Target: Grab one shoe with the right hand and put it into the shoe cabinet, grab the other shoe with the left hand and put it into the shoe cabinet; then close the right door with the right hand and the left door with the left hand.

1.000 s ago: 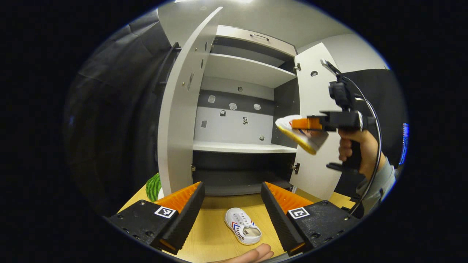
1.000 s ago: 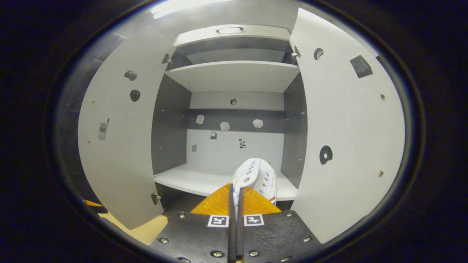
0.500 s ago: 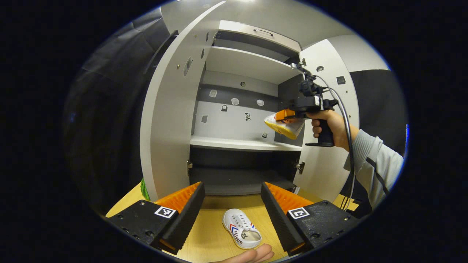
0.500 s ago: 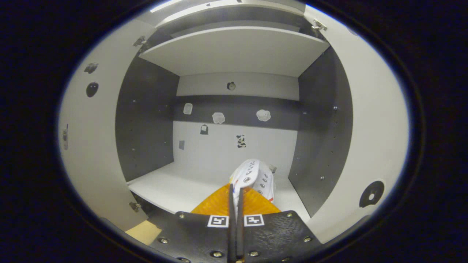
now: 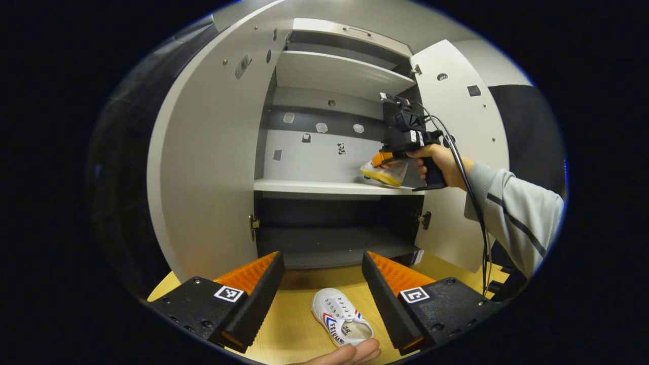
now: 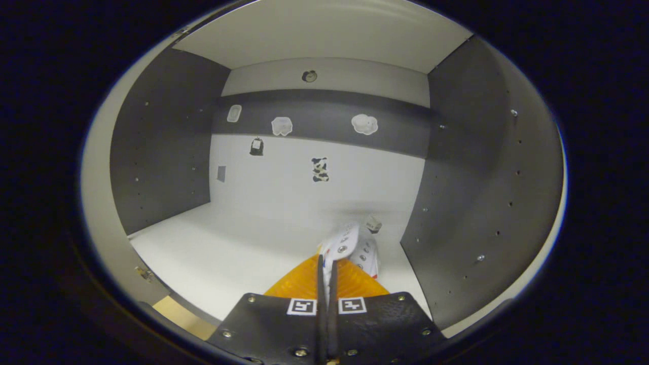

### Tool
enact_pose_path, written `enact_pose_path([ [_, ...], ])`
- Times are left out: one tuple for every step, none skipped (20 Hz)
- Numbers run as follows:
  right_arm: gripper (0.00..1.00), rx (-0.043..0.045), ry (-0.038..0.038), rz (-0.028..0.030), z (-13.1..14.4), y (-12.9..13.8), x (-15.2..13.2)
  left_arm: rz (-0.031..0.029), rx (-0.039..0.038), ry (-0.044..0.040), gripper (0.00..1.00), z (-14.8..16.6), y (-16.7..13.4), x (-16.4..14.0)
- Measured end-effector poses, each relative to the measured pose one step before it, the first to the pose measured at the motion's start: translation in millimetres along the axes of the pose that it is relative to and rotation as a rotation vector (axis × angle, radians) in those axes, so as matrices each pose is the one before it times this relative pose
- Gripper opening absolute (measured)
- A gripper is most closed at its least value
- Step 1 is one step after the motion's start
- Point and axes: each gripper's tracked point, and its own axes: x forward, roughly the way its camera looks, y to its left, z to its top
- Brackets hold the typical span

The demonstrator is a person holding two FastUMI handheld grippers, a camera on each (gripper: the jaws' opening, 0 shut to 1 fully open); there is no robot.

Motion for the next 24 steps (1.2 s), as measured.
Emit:
enact_pose_path([
  [0.02,-0.00948,-0.00607,0.00099,2.34,0.74,3.53,0.00309,-0.0008,0.0041,0.96,-1.52,1.03,1.8],
  [0.02,-0.00482,0.00482,-0.00705,-0.61,-1.95,3.6,0.00387,-0.00136,0.00057,0.96,0.0,1.33,0.72],
  [0.02,0.00651,0.00685,-0.0078,-2.68,-1.85,2.28,0.00214,0.00355,-0.00415,0.96,1.25,0.48,0.19],
  [0.02,0.00082,0.01435,-0.00982,-3.84,-0.82,2.22,0.00197,0.00234,-0.00683,0.96,1.62,0.24,-0.05],
  [0.03,-0.00552,0.01462,-0.01573,-4.57,-2.92,1.76,-0.0011,-0.00123,-0.0059,0.96,1.24,-0.27,-1.35],
  [0.05,-0.00781,-0.00514,-0.01039,0.83,-2.29,-1.15,-0.00327,-0.00415,-0.00384,0.96,1.03,-1.15,-0.86],
  [0.17,0.0076,-0.0221,0.00877,4.65,3.62,1.73,-0.00469,-0.00119,0.00067,0.96,-0.24,-2.33,-1.38],
  [0.2,0.01771,-0.01945,-0.02105,6.32,-0.37,-5.41,-0.00361,-0.00018,-0.00138,0.96,0.13,-1.66,-2.28],
  [0.36,0.00839,-0.02844,-0.04219,8.77,-6.24,-3.86,-0.00371,-0.00199,-0.00221,0.96,0.82,-0.85,-2.2],
  [0.42,0.0065,-0.02584,-0.02134,8.74,-4.56,-4.48,-0.00366,0.00032,0.0022,0.96,-0.5,-0.64,-2.83],
  [0.58,0.01241,-0.01532,-0.00281,4.68,3.19,-7.4,0.00166,0.00163,0.00322,0.96,-0.47,0.71,-2.35],
  [0.59,0.0104,-0.00483,-0.00235,2.96,3.02,-8.41,0.00681,0.00295,0.00065,0.96,-0.22,1.86,-3.43],
  [0.61,0.01061,-0.00492,-0.00387,1.48,0.75,-8.68,0.00432,0.00188,-0.00546,0.96,1.92,1.73,-2.58],
  [0.62,0.01686,-0.00346,0.00174,2.06,3.14,-10.42,0.00377,0.00189,-0.00417,0.96,1.28,1.1,-3.29],
  [0.72,0.00804,-0.00132,0.01672,1.96,7.57,-13.43,0.00458,0.0025,0.00033,0.96,0.15,1.84,-2.22],
  [0.86,-0.00637,-0.00157,0.02042,1.76,7.12,-14.01,0.0039,0.00501,-0.00136,0.96,0.1,1.33,-2.33],
  [1.0,-0.01774,-0.0152,0.013,2.24,4.52,-13.5,0.00738,0.00075,0.00175,0.96,-0.84,2.22,-1.84],
  [1.0,-0.02061,-0.02149,0.00804,5.42,3.94,-16.84,0.00855,0.00148,0.0014,0.96,-0.44,2.48,-1.73],
  [0.99,-0.00782,-0.02355,0.00719,4.88,4.79,-17.05,0.0092,0.00084,0.00443,0.96,-1.58,3.44,-1.45],
  [0.99,-0.00086,-0.02109,0.0024,6.12,5.49,-20.73,0.00839,-0.00092,0.00409,0.96,-1.4,2.68,-0.95],
  [0.99,-0.00317,-0.02315,-0.00987,6.22,1.84,-21.87,0.00464,-0.00033,0.00761,0.96,-2.26,2.39,-1.27],
  [0.98,-0.01455,-0.02356,-0.02372,7.21,-1.03,-21.87,0.00744,0.00166,0.0042,0.96,-1.4,1.97,-2.1],
  [0.98,-0.01665,-0.02987,-0.02784,7.47,-2.33,-22.83,0.00872,0.00378,-0.00091,0.96,0.24,1.88,-0.72],
  [0.97,-0.00544,-0.02762,-0.02584,7.61,-1.56,-24.13,0.00449,0.00229,-0.00364,0.96,-0.02,1.73,-0.97],
])
